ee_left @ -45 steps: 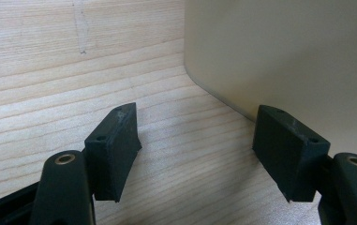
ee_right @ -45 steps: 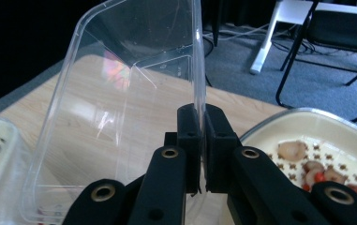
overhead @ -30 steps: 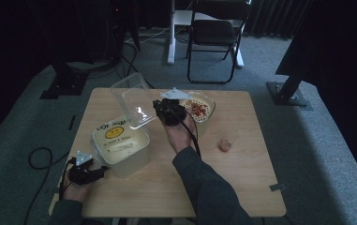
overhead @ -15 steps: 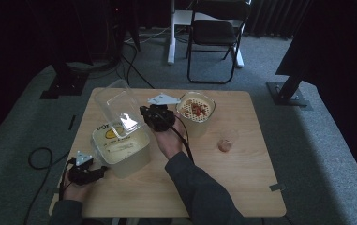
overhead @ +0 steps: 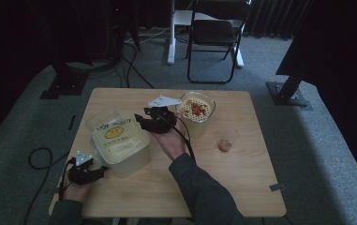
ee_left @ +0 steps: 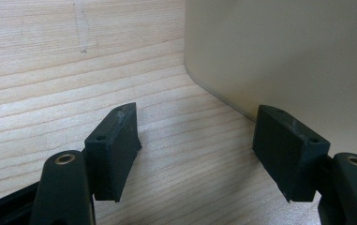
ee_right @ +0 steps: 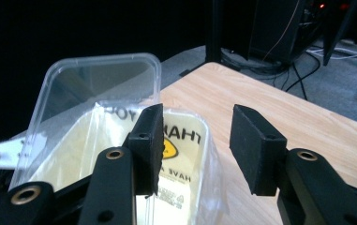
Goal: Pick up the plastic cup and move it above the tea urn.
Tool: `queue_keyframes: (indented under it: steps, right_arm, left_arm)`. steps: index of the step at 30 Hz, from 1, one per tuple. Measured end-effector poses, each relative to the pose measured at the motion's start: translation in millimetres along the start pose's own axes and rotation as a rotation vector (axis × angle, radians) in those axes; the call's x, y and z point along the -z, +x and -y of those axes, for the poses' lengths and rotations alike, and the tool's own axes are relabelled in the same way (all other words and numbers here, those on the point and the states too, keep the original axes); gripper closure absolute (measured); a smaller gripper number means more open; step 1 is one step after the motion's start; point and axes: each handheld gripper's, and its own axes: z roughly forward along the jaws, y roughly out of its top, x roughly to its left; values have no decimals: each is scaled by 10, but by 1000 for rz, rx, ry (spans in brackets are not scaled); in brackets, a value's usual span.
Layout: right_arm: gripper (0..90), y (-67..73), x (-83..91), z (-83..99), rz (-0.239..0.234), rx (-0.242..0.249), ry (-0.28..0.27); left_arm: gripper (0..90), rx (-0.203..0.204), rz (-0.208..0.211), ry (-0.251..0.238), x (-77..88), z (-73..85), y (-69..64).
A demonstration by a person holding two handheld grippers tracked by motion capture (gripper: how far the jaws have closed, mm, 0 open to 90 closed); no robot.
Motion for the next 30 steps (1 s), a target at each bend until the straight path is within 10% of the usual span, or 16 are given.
queue_keyframes:
  steps: [7, 13, 23, 26, 30]
  right_arm:
    - [540, 120, -126, 147, -60, 98, 97]
    - [759, 172, -424, 236, -60, 88, 181]
    - [872, 151, -381, 82, -34, 32, 93]
    - [854, 154, -414, 31, -21, 28, 67]
    - [558, 136, -483, 46, -34, 8, 103]
  left_arm:
    - [320, -1, -1, -2, -3, 0, -2]
    - [320, 2, 2, -2, 0, 1, 4]
    - [319, 1, 1, 0, 1, 0, 1]
    - [319, 1, 1, 0, 1, 1, 2]
    - [319, 2, 6, -2, 2, 2, 6]
